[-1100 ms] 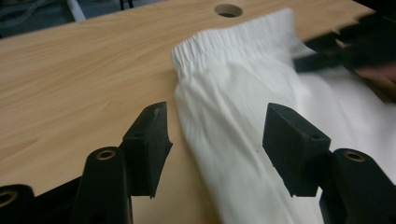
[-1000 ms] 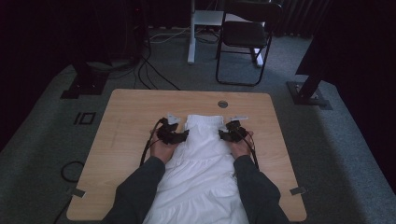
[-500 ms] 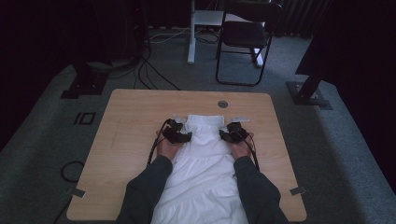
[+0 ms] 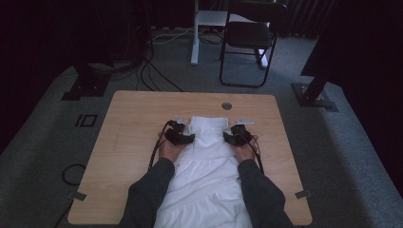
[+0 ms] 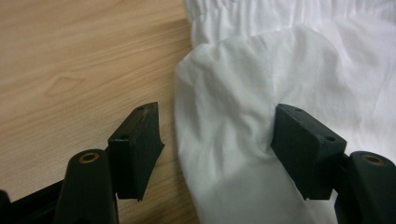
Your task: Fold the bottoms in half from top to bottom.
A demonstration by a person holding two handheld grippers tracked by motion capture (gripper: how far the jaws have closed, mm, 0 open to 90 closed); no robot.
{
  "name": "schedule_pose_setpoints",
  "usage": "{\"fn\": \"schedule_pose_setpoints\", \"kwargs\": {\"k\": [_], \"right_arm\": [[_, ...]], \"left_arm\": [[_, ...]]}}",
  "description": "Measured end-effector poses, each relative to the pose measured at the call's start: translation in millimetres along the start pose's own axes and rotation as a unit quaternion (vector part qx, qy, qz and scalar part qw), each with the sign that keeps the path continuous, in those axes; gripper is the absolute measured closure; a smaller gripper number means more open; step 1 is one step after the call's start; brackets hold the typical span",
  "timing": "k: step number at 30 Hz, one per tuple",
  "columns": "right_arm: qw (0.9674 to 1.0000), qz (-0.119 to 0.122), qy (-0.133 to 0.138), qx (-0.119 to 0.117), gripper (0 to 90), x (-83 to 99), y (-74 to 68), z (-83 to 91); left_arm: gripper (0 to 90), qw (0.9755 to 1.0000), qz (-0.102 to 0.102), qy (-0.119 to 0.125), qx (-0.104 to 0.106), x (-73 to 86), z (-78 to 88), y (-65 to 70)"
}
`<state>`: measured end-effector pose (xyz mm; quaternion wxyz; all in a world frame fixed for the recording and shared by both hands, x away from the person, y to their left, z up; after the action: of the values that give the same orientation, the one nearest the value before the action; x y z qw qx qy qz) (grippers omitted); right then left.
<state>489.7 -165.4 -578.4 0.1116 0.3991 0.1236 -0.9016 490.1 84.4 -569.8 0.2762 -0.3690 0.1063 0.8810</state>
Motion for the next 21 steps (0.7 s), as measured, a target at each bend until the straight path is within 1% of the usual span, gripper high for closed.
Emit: {"fn": "schedule_pose_setpoints", "kwargs": {"k": [3, 4, 5, 7, 8, 9, 12, 14, 16, 17, 18, 19, 21], "right_arm": [[1.0000, 0.000, 0.000, 0.000, 49.3, 0.0, 0.0, 0.0], [1.0000, 0.000, 0.000, 0.000, 49.3, 0.1, -0.1, 0.0], [1.0000, 0.000, 0.000, 0.000, 49.3, 0.1, -0.1, 0.0], [1.0000, -0.001, 0.002, 0.000, 49.4, 0.5, 0.0, 0.1], [1.0000, -0.001, 0.003, 0.000, 49.7, 0.6, -0.2, 0.1], [1.0000, 0.000, 0.003, 0.000, 49.9, 0.7, -0.3, 0.2], [1.0000, -0.001, 0.005, 0.001, 50.3, 1.1, -0.6, 0.3], [1.0000, 0.000, 0.004, 0.000, 50.4, 1.1, -0.4, 0.4], [1.0000, 0.000, 0.004, -0.001, 50.4, 1.2, -0.3, 0.4], [1.0000, 0.001, 0.004, -0.001, 50.4, 1.0, -0.3, 0.4], [1.0000, 0.001, 0.002, -0.001, 51.0, 0.7, -0.3, 0.4], [1.0000, 0.003, -0.004, -0.005, 52.0, -0.3, -0.4, 0.6], [0.9994, 0.006, -0.026, -0.022, 51.3, -4.7, -0.2, 0.7]], "left_arm": [[33.4, 0.9998, 0.020, 0.002, 0.006, -1.9, 0.0, -3.6], [33.6, 0.9998, 0.020, 0.007, 0.002, -2.3, 0.9, -4.1], [35.0, 0.9998, 0.020, 0.007, 0.002, -2.3, 0.9, -4.1], [35.7, 0.9993, 0.025, 0.028, -0.001, -5.6, 3.6, -3.2], [35.7, 0.9991, 0.025, 0.034, 0.000, -6.7, 4.0, -2.9], [35.7, 0.9990, 0.027, 0.036, 0.009, -8.4, 3.3, -1.8], [34.4, 0.9996, 0.012, 0.023, 0.009, -10.3, -1.4, 1.3], [34.4, 0.9997, 0.005, 0.023, 0.003, -10.8, -3.8, 2.5], [34.7, 0.9998, -0.002, 0.019, 0.004, -9.2, -7.5, 3.4], [34.7, 0.9999, -0.007, 0.013, 0.004, -7.7, -9.7, 3.8], [34.7, 0.9997, -0.017, 0.015, 0.000, -6.9, -10.4, 4.8], [34.7, 0.9997, -0.022, 0.014, -0.002, -7.0, -10.8, 5.8], [34.7, 0.9995, -0.029, 0.014, -0.002, -7.5, -11.5, 7.0]]}}
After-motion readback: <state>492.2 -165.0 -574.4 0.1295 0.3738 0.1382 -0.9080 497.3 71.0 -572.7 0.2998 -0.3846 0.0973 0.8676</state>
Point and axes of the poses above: each handheld gripper's, and its own axes: z roughly backward along the jaws, x roughly out of its underside, y roughly to its right, the point moved 3 cm from there along -z, roughly forward along the jaws, and after that the axes turned 8 degrees about -z, right-handed, at the moved point
